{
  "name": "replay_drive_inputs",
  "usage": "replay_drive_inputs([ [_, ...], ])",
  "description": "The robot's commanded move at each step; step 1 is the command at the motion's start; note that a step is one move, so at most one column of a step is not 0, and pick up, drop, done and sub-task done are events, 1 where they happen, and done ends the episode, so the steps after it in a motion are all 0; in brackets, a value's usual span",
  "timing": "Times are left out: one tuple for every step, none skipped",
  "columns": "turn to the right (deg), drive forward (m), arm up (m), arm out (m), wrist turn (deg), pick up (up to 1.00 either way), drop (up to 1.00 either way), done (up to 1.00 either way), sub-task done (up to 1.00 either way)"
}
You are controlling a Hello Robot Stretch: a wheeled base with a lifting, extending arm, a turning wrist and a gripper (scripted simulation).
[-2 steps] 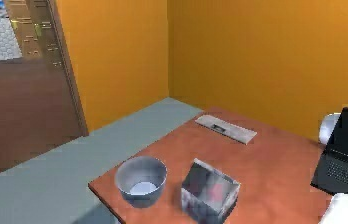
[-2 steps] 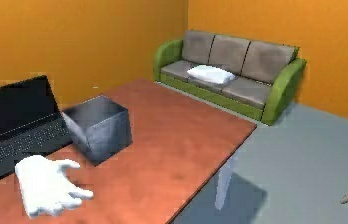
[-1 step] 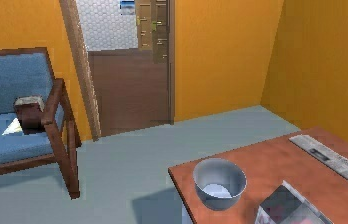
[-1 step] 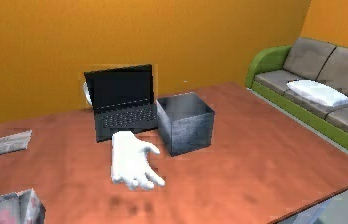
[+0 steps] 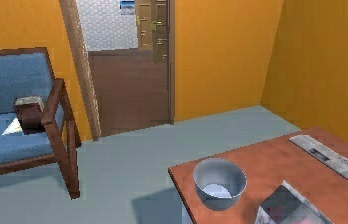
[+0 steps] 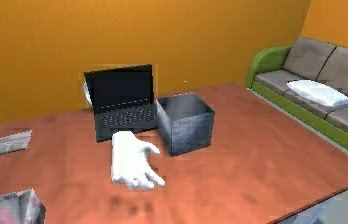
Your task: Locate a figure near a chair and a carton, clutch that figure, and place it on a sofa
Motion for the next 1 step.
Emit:
replay_drive_inputs([
  [0.0, 0.0, 0.38, 0.0, 0.0, 0.0, 0.0, 0.0, 0.0],
])
